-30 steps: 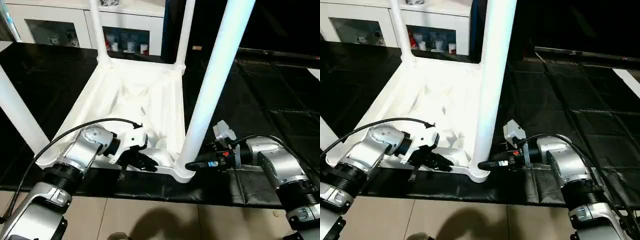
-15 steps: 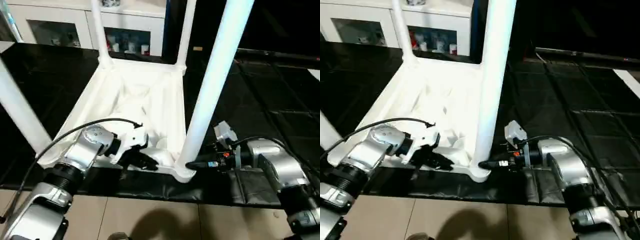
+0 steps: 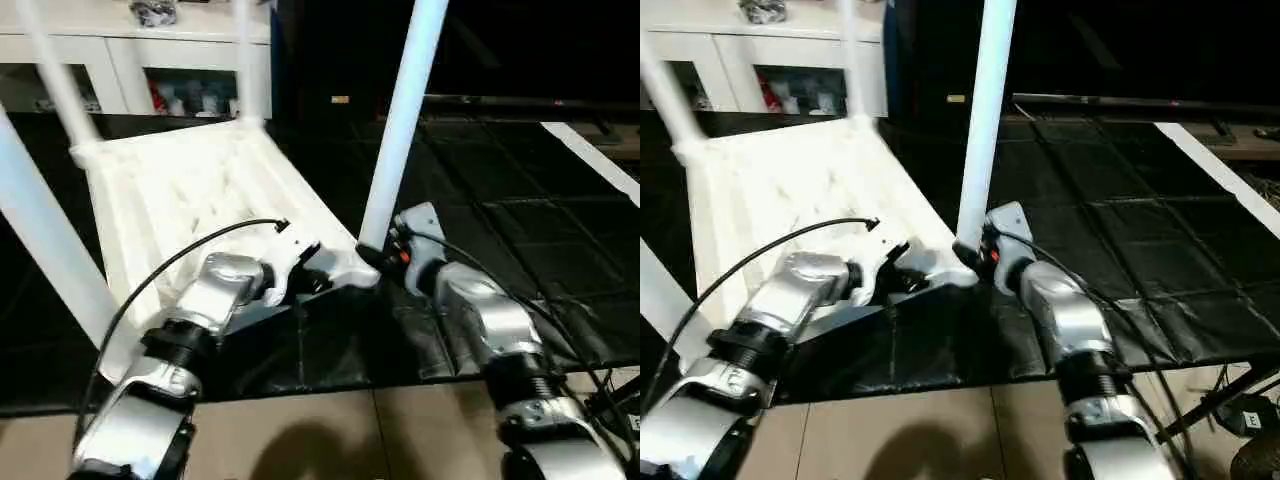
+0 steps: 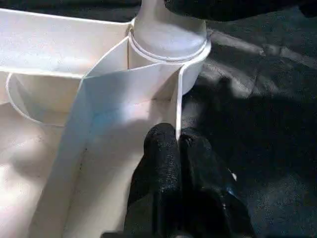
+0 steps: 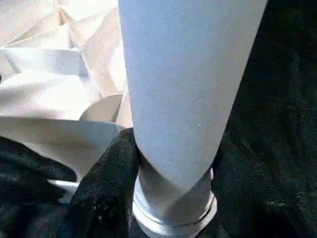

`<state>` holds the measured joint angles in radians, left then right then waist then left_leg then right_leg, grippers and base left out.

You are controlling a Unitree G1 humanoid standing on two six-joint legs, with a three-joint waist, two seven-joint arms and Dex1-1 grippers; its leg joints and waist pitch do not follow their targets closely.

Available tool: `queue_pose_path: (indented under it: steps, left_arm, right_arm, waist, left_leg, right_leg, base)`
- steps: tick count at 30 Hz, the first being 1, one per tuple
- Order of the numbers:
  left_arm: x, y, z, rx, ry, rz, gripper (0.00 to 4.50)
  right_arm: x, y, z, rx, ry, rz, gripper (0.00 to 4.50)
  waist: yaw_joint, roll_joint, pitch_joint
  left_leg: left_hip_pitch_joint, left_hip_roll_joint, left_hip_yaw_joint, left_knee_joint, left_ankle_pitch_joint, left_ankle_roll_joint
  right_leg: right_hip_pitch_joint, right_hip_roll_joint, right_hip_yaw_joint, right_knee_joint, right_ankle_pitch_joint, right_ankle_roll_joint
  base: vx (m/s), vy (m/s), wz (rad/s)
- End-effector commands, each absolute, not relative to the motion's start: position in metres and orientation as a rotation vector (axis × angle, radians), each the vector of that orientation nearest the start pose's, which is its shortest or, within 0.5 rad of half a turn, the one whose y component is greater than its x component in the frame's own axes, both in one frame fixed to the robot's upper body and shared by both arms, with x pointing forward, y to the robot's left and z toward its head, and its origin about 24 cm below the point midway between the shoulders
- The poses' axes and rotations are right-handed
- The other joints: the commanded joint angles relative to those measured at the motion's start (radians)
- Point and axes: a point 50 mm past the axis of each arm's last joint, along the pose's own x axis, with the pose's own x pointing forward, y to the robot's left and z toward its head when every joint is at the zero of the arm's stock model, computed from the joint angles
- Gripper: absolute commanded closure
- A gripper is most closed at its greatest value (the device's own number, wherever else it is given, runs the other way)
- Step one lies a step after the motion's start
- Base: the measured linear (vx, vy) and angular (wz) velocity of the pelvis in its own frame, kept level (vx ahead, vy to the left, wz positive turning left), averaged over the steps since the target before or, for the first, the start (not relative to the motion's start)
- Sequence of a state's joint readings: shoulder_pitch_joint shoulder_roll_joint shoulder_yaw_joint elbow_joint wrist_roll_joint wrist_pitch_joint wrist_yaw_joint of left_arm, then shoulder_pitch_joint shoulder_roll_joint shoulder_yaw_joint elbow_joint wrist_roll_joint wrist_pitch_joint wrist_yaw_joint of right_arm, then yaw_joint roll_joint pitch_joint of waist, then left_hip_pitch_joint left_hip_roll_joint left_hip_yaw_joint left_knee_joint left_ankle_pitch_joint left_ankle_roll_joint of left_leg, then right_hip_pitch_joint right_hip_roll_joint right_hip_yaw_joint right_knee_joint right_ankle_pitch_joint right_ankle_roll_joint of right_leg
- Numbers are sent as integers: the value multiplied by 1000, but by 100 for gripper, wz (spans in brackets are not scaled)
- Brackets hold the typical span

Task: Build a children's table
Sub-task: Rotate leg to tighten

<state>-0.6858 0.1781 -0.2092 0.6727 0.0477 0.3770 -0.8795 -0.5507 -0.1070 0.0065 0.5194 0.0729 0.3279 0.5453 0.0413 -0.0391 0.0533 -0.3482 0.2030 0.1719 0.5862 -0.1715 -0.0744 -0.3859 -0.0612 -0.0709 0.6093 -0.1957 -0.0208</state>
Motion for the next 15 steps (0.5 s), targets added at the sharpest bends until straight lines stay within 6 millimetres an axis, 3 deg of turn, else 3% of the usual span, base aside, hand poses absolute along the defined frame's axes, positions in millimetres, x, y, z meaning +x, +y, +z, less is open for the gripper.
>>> queue_pose_path:
  steps: [1,6,8,13,15]
  left_arm:
    - [334,48,66,177,421,-1160,450]
    - [334,59,66,192,424,-1177,450]
    - [334,71,65,214,435,-1188,450]
    - [331,86,63,246,454,-1225,450]
    - [329,93,63,266,461,-1262,450]
  right_arm:
    - [327,-56,50,65,346,851,206]
    - [327,-61,53,86,316,852,147]
    - [327,-76,55,88,292,855,125]
    - [324,-100,58,70,279,918,92]
    - [321,-112,60,61,277,966,85]
  waist:
    - [8,-2,-53]
    - [11,-4,-56]
    - [13,-3,-60]
    - [27,0,-72]
    - [30,0,-70]
  left_leg:
    - [5,24,-14,-75,-302,8]
    - [3,25,-10,-74,-256,16]
    - [-1,25,-8,-73,-215,25]
    - [-9,25,-2,-63,-90,70]
    - [-7,26,-2,-63,-101,76]
  right_leg:
    - [30,-82,47,-101,-404,-136]
    - [34,-83,51,-93,-345,-152]
    - [39,-83,52,-87,-288,-165]
    - [49,-77,54,-57,-23,-223]
    - [48,-77,53,-59,-19,-230]
  base:
    - [0,0,0]
    - [0,0,0]
    - [0,0,0]
    - [13,-5,0]
    - [0,0,0]
